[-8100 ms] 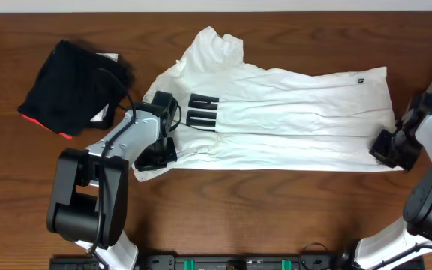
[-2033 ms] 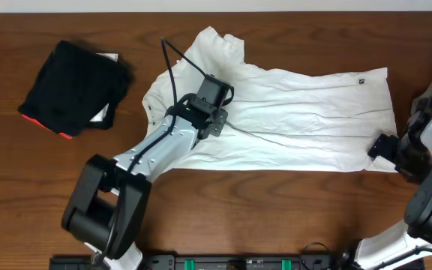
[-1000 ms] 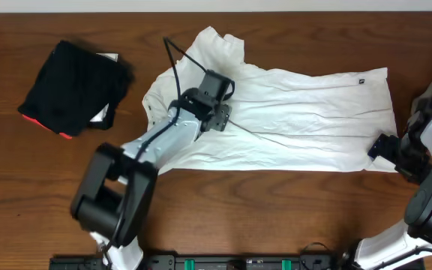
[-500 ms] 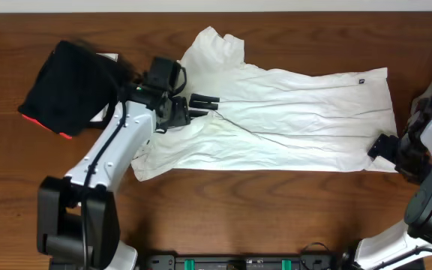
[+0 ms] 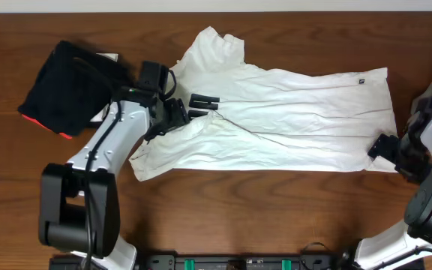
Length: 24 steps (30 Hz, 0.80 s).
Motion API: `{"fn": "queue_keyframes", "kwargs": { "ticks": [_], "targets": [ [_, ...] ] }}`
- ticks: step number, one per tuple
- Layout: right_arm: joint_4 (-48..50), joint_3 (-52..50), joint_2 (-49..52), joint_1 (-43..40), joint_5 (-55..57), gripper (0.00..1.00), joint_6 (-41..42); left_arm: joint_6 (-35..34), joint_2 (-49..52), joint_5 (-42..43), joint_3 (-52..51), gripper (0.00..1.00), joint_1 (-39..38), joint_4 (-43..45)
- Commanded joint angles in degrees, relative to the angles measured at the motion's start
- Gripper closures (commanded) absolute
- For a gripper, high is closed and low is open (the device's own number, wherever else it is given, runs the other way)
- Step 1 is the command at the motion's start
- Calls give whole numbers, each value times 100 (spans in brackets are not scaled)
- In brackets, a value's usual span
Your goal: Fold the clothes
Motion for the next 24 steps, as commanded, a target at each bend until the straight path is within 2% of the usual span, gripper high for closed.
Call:
{"fn": "queue_keyframes", "kwargs": {
  "ticks": [1,12,17,24],
  "targets": [
    [111,-317,470,70,-236,1,26,-107,177,79,-186,23,15,2],
    [111,-317,470,70,-238,1,26,-105,267,79,-455,23,15,535],
    [111,-319,470,70,-236,1,26,-105,267,79,-455,40,15,680],
    [111,-317,470,70,-238,1,26,-101,267,76,-455,41,15,769]
  ]
}}
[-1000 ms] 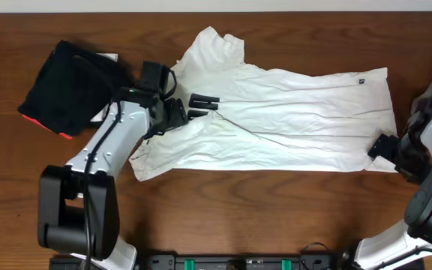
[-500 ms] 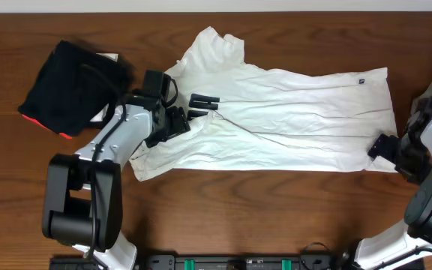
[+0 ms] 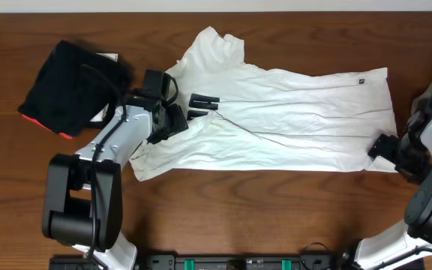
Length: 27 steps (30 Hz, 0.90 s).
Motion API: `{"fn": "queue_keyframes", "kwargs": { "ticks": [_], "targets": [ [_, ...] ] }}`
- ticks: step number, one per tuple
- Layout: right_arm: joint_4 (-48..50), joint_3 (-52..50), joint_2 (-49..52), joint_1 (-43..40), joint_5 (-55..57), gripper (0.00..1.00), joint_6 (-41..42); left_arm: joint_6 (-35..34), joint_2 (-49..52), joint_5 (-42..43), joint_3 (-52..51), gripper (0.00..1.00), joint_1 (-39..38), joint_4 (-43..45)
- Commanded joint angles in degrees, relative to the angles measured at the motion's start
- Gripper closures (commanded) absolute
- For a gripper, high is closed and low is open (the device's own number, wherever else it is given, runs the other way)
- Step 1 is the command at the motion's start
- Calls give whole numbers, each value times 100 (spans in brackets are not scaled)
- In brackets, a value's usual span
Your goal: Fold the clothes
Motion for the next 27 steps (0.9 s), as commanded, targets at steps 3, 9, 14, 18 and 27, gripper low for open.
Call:
{"fn": "queue_keyframes", "kwargs": {
  "ticks": [3,9,14,18,27],
  "targets": [
    [111,-317,470,70,-236,1,26,7,57,13,-35,49,15,186],
    [111,-317,470,70,-238,1,26,-37,57,13,-35,65,15,509],
    [111,-317,470,70,-236,1,26,-76,57,11,-35,65,15,898],
    [111,-317,470,70,-238,1,26,-79,57,11,-35,65,15,1182],
    [111,-317,470,79,-238,1,26,254,55,13,22,64,26,1954]
  ]
}}
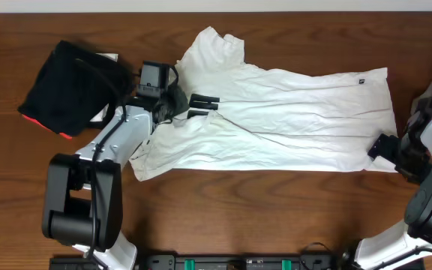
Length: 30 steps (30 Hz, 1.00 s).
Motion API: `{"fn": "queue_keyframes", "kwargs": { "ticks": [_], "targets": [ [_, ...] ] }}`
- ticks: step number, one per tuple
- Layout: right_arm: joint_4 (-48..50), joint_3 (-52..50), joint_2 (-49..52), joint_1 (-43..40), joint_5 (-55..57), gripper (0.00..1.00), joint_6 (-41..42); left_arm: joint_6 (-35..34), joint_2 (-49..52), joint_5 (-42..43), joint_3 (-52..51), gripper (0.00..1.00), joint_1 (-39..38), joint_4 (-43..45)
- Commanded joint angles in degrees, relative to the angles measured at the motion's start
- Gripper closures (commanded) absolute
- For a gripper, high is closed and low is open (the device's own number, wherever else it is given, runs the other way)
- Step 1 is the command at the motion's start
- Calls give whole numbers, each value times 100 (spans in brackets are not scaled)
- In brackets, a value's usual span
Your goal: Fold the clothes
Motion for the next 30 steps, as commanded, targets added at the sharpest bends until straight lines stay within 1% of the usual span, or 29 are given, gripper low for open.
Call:
{"fn": "queue_keyframes", "kwargs": {
  "ticks": [1,3,5,6,8,9,10,12,15,18,21,25,30],
  "targets": [
    [111,-317,470,79,-236,1,26,374,52,-24,101,64,24,76],
    [111,-317,470,74,-238,1,26,603,20,-26,332,65,24,-232],
    [111,-317,470,70,-238,1,26,837,-76,-26,616,64,24,-780],
    [109,-319,470,70,-238,1,26,918,-140,-26,732,67,24,-1067],
    [109,-319,470,72,-238,1,26,1014,-319,-26,918,81,24,-1764],
    [111,-317,470,70,-236,1,26,1038,-389,-28,931,92,22,-1993],
    [111,-317,470,70,-238,1,26,1115,-459,-28,931,94,22,-2260],
    [111,-319,470,70,-238,1,26,1272,-505,-35,931,94,24,-2769],
    [111,-317,470,70,-238,1,26,1274,-437,-37,868,94,4,-3392],
    [111,-319,470,70,-236,1,26,1274,-319,-46,669,94,-70,-3517],
    [111,-319,470,70,-238,1,26,1279,-234,-81,461,94,-153,-3322],
    [111,-317,470,70,-238,1,26,1274,-166,-98,431,94,-195,-3169],
    [111,-317,470,66,-236,1,26,1272,-61,-420,426,94,-195,-3167]
  ]
}}
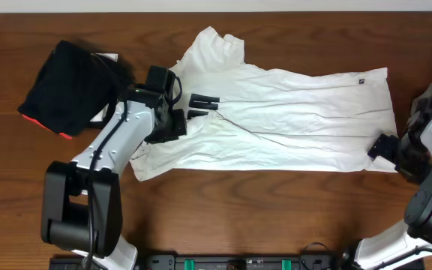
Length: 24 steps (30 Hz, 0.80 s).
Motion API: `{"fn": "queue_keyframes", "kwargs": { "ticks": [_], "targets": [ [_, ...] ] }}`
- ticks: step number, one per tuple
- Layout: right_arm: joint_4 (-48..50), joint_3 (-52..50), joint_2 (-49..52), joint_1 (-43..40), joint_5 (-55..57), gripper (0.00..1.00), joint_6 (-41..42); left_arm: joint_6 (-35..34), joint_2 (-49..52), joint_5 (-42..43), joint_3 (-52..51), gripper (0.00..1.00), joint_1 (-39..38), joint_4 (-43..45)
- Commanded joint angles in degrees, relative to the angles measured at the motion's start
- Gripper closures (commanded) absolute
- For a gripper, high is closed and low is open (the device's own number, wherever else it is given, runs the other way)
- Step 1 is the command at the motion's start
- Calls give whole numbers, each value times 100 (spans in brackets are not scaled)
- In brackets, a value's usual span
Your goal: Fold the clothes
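A white T-shirt (298,112) lies spread across the middle of the table, its collar end bunched at the upper left and one flap folded along the lower left. My left gripper (201,106) rests on the shirt near the collar end. Its two black fingers (205,99) lie apart, open, and any cloth between them is too small to make out. My right gripper (385,146) sits at the shirt's lower right corner, on the hem. Its jaws are hidden from above.
A folded black garment (66,86) with a red edge lies at the far left, on a white sheet. A pale cloth shows at the right edge. Bare wooden table (276,210) runs along the front.
My left arm's wrist has shifted slightly down and to the right over the shirt's left flap. Its fingertips stay at the same spot. The shirt and the right arm have not moved.
Throughout, the left fingers lay apart on the shirt near the collar and the right gripper sat at the lower right hem. Only the left arm's wrist and forearm shifted a little from moment to moment. The shirt's shape is unchanged.
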Motion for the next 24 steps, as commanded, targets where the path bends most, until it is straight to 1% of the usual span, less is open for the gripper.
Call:
{"fn": "queue_keyframes", "kwargs": {
  "ticks": [1,16,24],
  "targets": [
    [107,-315,472,63,-236,1,26,76,144,-280,-52,94,-2,-17],
    [111,-315,472,70,-236,1,26,76,686,-278,-105,94,-2,166],
    [109,-315,472,70,-238,1,26,76,695,-278,-107,94,-2,503]
  ]
}}
